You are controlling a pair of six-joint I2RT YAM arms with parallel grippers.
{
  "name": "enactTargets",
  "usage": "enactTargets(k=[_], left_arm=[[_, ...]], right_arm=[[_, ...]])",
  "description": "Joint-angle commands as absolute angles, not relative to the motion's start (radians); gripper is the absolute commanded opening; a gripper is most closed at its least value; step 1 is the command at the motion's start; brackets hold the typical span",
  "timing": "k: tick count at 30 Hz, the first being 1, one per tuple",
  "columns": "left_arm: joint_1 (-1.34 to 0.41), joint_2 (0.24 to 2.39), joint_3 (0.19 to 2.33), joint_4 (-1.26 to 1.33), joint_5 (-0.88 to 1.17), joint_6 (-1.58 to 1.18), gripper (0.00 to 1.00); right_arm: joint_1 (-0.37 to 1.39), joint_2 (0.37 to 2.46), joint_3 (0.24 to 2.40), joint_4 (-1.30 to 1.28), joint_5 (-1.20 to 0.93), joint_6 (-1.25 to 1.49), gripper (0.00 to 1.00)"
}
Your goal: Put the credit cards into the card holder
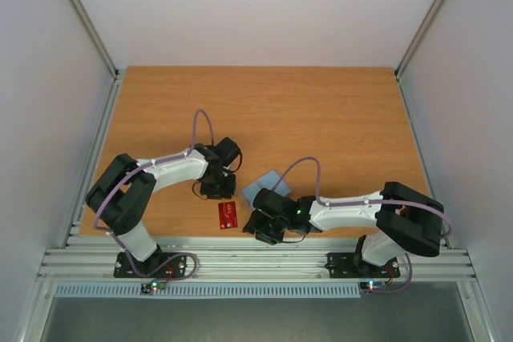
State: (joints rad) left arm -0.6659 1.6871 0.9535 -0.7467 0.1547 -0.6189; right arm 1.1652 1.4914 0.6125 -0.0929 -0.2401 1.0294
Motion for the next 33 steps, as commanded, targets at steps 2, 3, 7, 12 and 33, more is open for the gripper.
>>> enactTargets(k=[2,3,7,12,33], left_arm=[[-0.742,1.685,0.828,-0.679,0.211,-0.686,0.29],[-0.755,1.672,0.808,-0.676,0.21,-0.707,0.29],[-0.816,1.621,0.742,-0.675,0.199,-0.759,0.29],[-0.835,1.589,0.737,-0.685,0.168,-0.787,0.29],[-0.829,1.636,0.881,-0.752,0.191,-0.6,0.31]], right_arm=[[1.152,1.455,0.587,-0.111,-0.238,1.006,0.49],[1.151,1.452,0.582,-0.109,-0.239,1.006,0.49],[1.152,1.453,0.57,-0.089,-0.246,1.011,0.49],[1.151,1.493,0.567,-0.026,-0.271,1.011,0.49],[1.155,1.637,0.544,0.257,-0.329,1.056,0.52]])
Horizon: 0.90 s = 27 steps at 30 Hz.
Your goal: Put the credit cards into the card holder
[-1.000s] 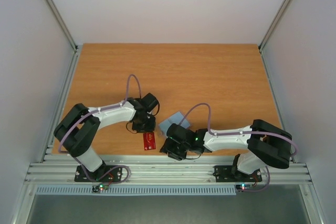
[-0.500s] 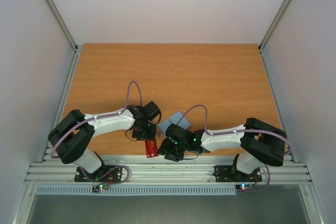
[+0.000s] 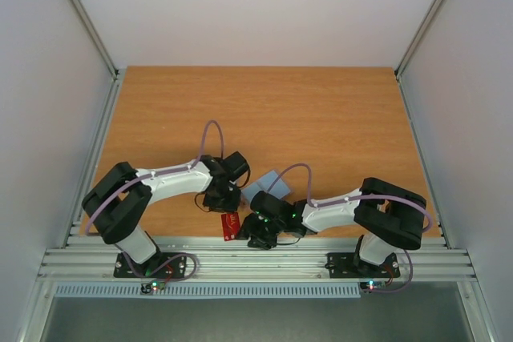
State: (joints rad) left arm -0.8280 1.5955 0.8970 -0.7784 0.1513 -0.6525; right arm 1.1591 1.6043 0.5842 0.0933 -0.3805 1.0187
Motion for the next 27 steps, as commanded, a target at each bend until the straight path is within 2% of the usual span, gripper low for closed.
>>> enactTargets(k=[1,11,17,21,27], left_arm=[[-0.829,1.638,0.874,-0.745,0.205,-0.598,0.3],[-0.827,1.648,0.783,-0.684,0.265,-0.625,0.3],[-0.826,1.641,0.771,-0.693,0.27,-0.621,0.3],[-0.825,1.639,0.756,-0.687,0.281,-0.62,0.3],[-0.818,1.631,0.744,-0.68,0.296,-0.623,0.3]], right_arm=[[1.155,1.643,0.535,0.285,-0.326,1.065,0.52],[1.154,1.697,0.568,0.343,-0.31,1.072,0.51],[1.154,1.721,0.574,0.398,-0.287,1.08,0.48],[1.154,1.71,0.584,0.402,-0.272,1.068,0.41],[1.154,1.677,0.595,0.369,-0.264,1.043,0.25]])
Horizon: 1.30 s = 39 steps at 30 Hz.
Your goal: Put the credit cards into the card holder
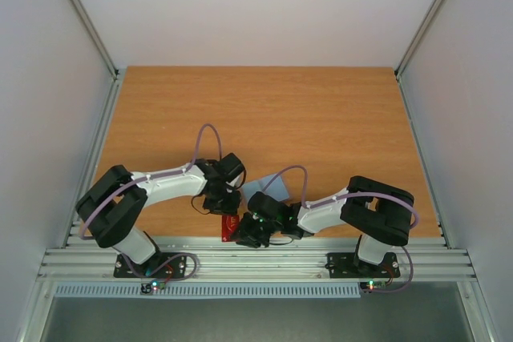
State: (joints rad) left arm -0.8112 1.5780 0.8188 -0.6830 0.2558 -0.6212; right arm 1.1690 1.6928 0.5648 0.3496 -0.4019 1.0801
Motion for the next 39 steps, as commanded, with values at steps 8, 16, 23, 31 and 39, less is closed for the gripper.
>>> enactTargets(k=[8,16,23,31,39], left_arm=[[-0.791,1.55,0.775,-0.728,0.286,-0.634,0.3],[-0.73,1.368,0.847,-0.837,0.217,-0.641,0.31],[-0.672,1.201,1.01,-1.005,0.084,-0.614,0.36],[-0.647,1.082,1.251,-1.141,0.004,-0.59,0.46],[-0.647,0.971,1.372,-1.077,0.085,-0.552,0.55]], right_arm=[[1.154,1.663,0.627,0.316,-0.277,1.027,0.09],[1.152,1.588,0.696,0.11,-0.283,0.972,0.01],[1.111,1.514,0.825,-0.088,-0.334,0.807,0.01],[0.989,1.419,1.073,-0.431,-0.403,0.592,0.01],[0.726,1.31,1.181,-0.531,-0.666,0.4,0.01]])
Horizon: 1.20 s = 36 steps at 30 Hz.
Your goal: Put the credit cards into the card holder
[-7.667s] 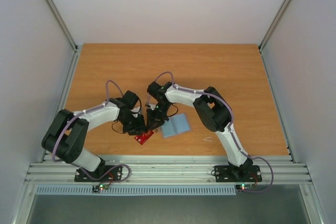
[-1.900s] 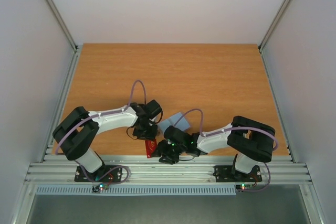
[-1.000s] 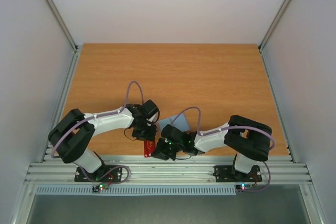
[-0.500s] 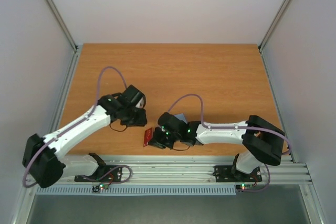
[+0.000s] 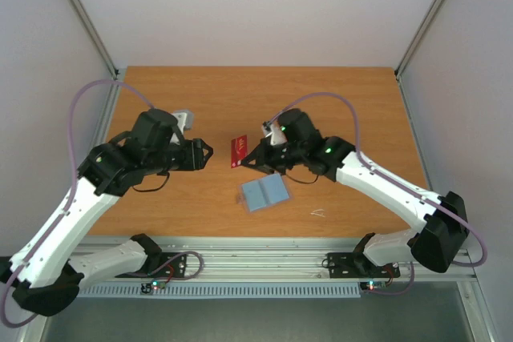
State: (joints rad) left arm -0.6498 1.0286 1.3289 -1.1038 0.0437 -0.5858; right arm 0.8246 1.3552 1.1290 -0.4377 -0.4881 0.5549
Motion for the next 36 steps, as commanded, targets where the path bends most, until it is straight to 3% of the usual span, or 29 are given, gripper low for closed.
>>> enactTargets(k=[1,7,13,20,26,36], left_arm=[[-0.647,0.951,1.37,-1.054,0.096,-0.551,0.55],[-0.647,0.897,1.354,-0.907,0.207,-0.582,0.53],[-0.647,0.871,1.271,-0.628,0.37,-0.701,0.49],[-0.639,0.855,1.184,-0.344,0.46,-0.853,0.41],[-0.637,0.856,1.124,-0.174,0.494,-0.954,0.35],[-0.637,0.872,1.096,-0.071,0.507,-0.974,0.26]], right_arm=[[0.689,1.292,1.184,-0.516,-0.712,0.387,0.01],[0.516,1.228,1.178,-0.397,-0.952,0.395,0.01],[0.479,1.195,1.182,-0.233,-1.103,0.462,0.01],[0.478,1.177,1.149,0.125,-1.193,0.69,0.01],[0.479,1.201,1.072,0.577,-1.214,0.995,0.01],[0.482,1.195,1.063,0.56,-1.241,0.995,0.01]])
